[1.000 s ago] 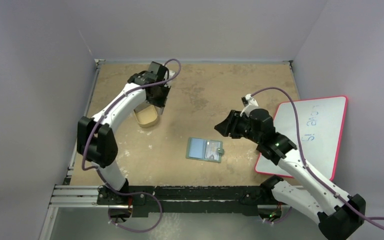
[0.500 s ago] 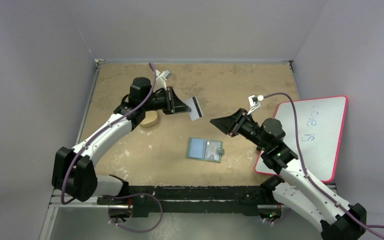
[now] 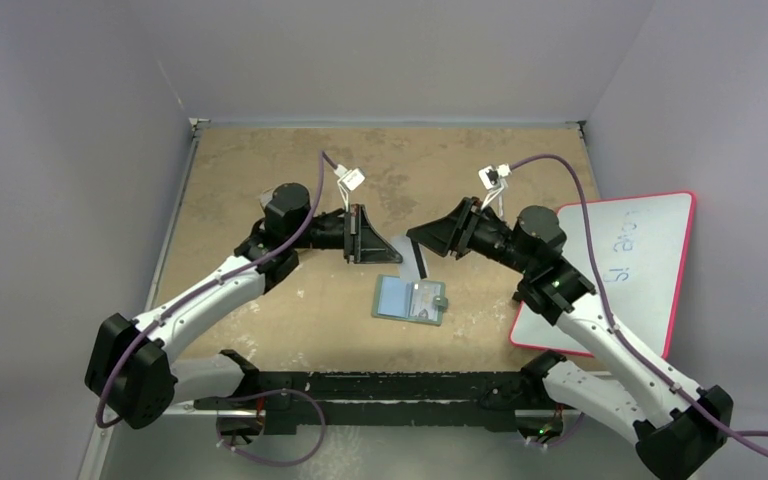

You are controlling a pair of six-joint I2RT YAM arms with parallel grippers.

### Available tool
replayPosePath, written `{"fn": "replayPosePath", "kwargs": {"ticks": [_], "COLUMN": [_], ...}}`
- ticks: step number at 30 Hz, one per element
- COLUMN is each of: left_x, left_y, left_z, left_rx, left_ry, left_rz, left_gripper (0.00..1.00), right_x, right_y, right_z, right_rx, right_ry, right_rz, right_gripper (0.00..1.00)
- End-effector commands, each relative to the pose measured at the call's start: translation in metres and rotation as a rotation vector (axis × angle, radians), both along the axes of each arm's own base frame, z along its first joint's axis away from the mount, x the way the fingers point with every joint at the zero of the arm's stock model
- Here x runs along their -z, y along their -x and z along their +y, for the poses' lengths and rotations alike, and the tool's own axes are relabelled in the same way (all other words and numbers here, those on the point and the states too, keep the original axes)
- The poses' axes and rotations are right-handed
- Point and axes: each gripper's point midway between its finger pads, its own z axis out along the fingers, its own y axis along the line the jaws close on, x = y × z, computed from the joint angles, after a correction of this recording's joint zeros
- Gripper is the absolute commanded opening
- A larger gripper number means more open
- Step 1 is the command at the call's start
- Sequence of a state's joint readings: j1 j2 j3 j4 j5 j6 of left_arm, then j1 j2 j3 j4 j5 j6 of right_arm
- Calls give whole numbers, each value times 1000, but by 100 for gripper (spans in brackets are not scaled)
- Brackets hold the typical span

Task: Put the credit cards into the card holder
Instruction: Pick up the credit card from the storage box.

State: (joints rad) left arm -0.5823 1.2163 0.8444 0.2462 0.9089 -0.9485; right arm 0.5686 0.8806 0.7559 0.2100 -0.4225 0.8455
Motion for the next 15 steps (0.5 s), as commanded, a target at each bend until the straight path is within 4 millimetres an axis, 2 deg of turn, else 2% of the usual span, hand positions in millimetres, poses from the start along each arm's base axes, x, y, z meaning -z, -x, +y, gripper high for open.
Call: {"fn": "replayPosePath", "kwargs": {"ticks": [1, 7, 12, 13, 15], "left_x": [-19, -14, -14, -13, -8], "left_y": [18, 21, 21, 21, 19], "left_z": [2, 3, 3, 3, 3], "left_rx": [66, 81, 83, 79, 74], "left_ry": [57, 42, 42, 40, 29], "left_rz": [-116, -123, -130, -129, -119], "left_gripper": [0, 0, 0, 0, 0], "right_x": [-5, -3, 9, 11, 9], "right_y": [-1, 5, 16, 18, 21], "right_z": [-3, -7, -4, -4, -4], "right_rx": [-2, -16, -70, -72, -84], "right_ry": [77, 120, 117, 112, 90], "right_rz": [-29, -20, 7, 6, -10], "right_gripper": [47, 50, 50, 47, 35]}}
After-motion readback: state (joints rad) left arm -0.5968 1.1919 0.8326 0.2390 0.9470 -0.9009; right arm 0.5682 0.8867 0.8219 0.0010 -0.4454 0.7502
